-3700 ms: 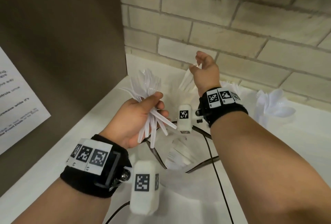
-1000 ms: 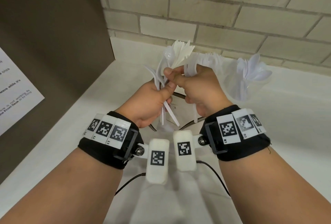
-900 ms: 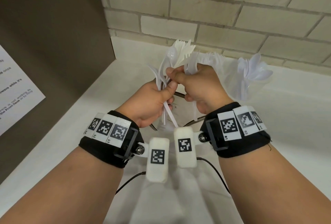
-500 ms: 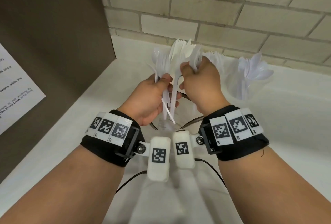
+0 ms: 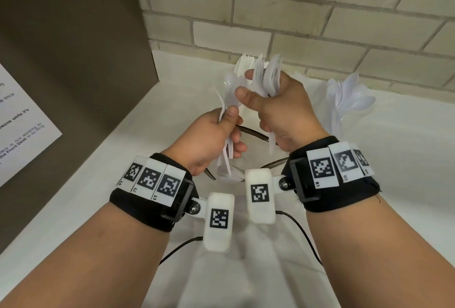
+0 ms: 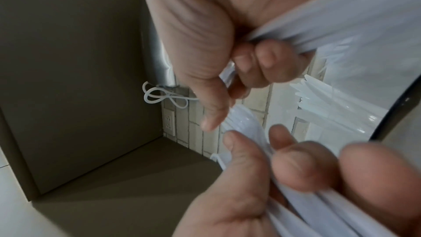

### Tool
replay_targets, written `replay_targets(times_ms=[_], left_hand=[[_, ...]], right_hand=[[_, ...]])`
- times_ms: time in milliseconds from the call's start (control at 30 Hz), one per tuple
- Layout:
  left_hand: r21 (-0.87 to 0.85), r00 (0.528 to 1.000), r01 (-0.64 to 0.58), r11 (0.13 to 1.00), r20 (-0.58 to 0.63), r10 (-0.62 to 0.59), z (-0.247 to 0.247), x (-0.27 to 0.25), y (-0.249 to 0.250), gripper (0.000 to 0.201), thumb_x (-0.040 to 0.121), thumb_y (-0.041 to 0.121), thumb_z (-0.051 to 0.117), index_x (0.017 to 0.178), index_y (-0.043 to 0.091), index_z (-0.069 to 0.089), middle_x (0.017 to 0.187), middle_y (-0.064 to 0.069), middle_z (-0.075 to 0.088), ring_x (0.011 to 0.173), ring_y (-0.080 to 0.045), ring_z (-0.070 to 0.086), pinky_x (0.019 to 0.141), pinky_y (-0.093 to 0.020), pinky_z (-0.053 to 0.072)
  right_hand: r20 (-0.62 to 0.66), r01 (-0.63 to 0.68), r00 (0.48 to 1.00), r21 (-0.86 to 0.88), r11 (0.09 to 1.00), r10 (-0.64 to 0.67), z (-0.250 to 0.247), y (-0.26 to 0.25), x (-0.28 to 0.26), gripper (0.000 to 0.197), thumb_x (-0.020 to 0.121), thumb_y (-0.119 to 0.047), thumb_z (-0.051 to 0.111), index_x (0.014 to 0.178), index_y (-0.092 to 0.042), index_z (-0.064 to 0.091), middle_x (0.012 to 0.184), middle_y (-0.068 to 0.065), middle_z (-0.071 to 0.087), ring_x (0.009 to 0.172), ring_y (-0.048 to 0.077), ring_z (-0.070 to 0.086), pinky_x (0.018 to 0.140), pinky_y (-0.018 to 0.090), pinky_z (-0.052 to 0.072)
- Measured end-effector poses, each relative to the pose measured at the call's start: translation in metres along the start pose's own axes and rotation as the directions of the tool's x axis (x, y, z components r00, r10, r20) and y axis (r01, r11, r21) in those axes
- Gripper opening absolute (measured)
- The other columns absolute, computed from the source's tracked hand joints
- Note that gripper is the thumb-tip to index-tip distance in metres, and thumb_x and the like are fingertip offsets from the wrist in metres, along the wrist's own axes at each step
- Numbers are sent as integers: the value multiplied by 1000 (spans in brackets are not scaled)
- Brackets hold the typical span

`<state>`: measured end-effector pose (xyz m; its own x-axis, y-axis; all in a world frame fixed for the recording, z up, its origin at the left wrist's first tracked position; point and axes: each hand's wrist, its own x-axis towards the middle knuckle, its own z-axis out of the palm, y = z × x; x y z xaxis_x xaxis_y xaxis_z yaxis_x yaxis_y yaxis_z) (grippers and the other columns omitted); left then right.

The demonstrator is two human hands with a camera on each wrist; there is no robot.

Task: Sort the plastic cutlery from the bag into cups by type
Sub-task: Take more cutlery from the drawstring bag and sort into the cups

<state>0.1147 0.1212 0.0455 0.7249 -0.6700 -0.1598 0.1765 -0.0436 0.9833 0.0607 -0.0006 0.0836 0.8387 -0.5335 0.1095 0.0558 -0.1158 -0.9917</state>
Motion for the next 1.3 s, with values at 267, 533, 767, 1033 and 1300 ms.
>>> replay_targets(times_ms=[267, 533, 767, 1033, 1300], left_hand=[[-25, 998, -4, 1000, 60, 6, 5, -4, -2, 38, 96, 49, 36, 90, 13, 47, 56, 3, 43, 48, -11, 43, 52, -31, 49], [10, 989, -26, 1000, -146, 27, 0, 8, -1, 36, 97, 45, 41, 88, 11, 47, 69, -4, 44, 49, -15, 52, 56, -32, 55], [302, 975, 12, 953, -217, 57, -2, 15, -8, 37, 88, 50, 58, 85, 17, 40, 73, 1, 40, 52, -15, 36, 46, -25, 34], [432, 995, -14, 902, -87, 57, 5, 10, -1, 43, 82, 25, 68, 112, 11, 41, 95, -3, 57, 74, -12, 56, 58, -28, 45], [55, 987, 117, 992, -114, -111, 0, 4, 3, 19, 89, 32, 52, 96, 17, 42, 79, -3, 40, 67, -18, 47, 61, -35, 46]], right_hand=[[-117, 48, 992, -84, 995, -58, 2, 4, 10, 13, 84, -13, 71, 80, -20, 61, 72, -11, 62, 49, -3, 50, 52, 15, 37], [-170, 113, 978, -64, 992, -122, 4, -3, 6, 10, 98, -31, 49, 92, -24, 46, 70, -2, 68, 52, 2, 54, 56, 25, 40], [-49, 49, 997, -83, 995, -53, 2, -6, 2, 18, 91, -26, 64, 88, -25, 46, 76, 0, 52, 39, 14, 47, 41, 27, 46], [4, -105, 994, -186, 977, 107, 8, 18, 2, 18, 82, -20, 74, 75, -12, 59, 60, -7, 56, 40, 1, 49, 37, 15, 34], [-87, -81, 993, -10, 997, 80, -16, 9, 14, 9, 94, -13, 55, 102, -10, 53, 82, 8, 69, 58, 13, 54, 45, 23, 41]])
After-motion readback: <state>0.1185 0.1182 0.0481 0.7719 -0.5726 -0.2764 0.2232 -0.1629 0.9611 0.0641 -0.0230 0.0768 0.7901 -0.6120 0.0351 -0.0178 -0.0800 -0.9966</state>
